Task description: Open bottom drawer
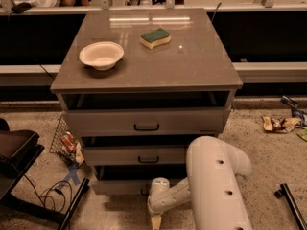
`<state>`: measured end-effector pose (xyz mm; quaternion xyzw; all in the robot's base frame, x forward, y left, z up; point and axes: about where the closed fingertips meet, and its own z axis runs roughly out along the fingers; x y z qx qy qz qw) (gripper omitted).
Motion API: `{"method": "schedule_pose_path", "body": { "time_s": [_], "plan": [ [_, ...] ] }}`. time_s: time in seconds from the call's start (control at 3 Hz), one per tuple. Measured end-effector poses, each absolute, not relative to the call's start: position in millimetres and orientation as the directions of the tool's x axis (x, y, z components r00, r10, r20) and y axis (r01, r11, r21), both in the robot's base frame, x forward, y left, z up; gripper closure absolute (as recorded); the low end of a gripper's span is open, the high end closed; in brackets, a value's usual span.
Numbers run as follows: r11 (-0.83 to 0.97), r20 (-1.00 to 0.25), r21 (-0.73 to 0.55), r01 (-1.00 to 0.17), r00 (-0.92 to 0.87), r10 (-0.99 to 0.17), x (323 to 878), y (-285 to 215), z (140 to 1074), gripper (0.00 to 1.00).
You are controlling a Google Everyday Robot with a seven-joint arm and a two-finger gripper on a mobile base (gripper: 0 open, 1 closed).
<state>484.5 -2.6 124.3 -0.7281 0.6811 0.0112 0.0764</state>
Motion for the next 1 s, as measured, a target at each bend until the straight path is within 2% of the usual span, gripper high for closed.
{"method": "schedule_pose_path", "body": {
  "time_s": [0.33,0.67,1.0],
  "plan": [
    [-0.064,-0.102,-0.056,-0.996,0.07,-0.992,479.8,8.3,107.8,0.02],
    [-0.072,-0.047,-0.024,-0.997,0.073,-0.996,480.8,16.3,90.3,0.23],
    [-0.072,-0.046,-0.021,-0.997,0.073,-0.996,480.0,17.6,89.3,0.47]
  ]
}}
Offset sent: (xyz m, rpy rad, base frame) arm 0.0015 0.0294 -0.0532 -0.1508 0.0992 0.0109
